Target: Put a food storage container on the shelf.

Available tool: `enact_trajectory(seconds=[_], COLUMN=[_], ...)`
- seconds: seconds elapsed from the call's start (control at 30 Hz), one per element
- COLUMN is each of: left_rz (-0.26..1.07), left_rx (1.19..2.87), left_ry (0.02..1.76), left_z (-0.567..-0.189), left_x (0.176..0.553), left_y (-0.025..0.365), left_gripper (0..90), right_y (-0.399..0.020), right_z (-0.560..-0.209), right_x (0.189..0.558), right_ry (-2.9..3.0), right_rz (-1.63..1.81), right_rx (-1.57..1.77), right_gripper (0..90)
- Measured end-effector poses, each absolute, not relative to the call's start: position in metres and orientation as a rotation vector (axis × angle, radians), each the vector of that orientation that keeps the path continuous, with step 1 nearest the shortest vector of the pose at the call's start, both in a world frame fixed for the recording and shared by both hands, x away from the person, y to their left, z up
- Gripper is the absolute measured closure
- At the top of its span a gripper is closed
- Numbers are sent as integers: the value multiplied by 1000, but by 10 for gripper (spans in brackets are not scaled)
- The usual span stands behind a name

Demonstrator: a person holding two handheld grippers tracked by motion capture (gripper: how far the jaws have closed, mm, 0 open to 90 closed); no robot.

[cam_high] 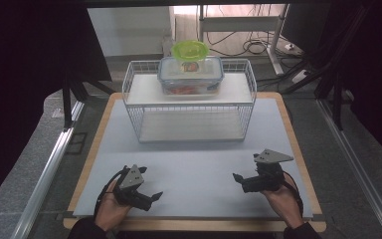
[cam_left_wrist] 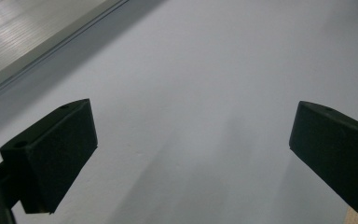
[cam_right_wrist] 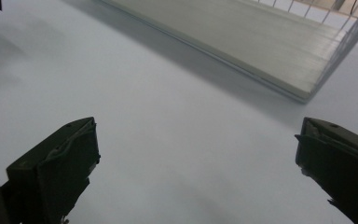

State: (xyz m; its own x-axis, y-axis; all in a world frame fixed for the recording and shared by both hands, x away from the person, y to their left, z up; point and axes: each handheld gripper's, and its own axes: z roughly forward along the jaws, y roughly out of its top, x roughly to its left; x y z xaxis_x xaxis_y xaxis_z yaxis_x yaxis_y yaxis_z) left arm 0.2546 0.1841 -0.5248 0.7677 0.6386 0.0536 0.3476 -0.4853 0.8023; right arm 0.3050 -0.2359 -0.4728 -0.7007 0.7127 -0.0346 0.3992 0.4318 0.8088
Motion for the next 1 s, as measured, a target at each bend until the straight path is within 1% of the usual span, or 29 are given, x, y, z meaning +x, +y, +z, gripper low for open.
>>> enact_trajectory(seconds=[0.37,0.8,1.0], left_rz=[446,454,457], left_rx=[2139,2172,2169], left_ry=[738,744,746], left_z=[-526,-529,-529], left_x=[255,256,256], left_y=[183,181,181], left_gripper=[8,8,8], right_y=[-252,-254,-253], right_z=[-489,-509,-511], right_x=[298,300,300], right_ry=[2301,2359,2360], right_rz=[1123,1050,1031], right_rx=[1007,1080,1093], right_gripper=[0,0,0])
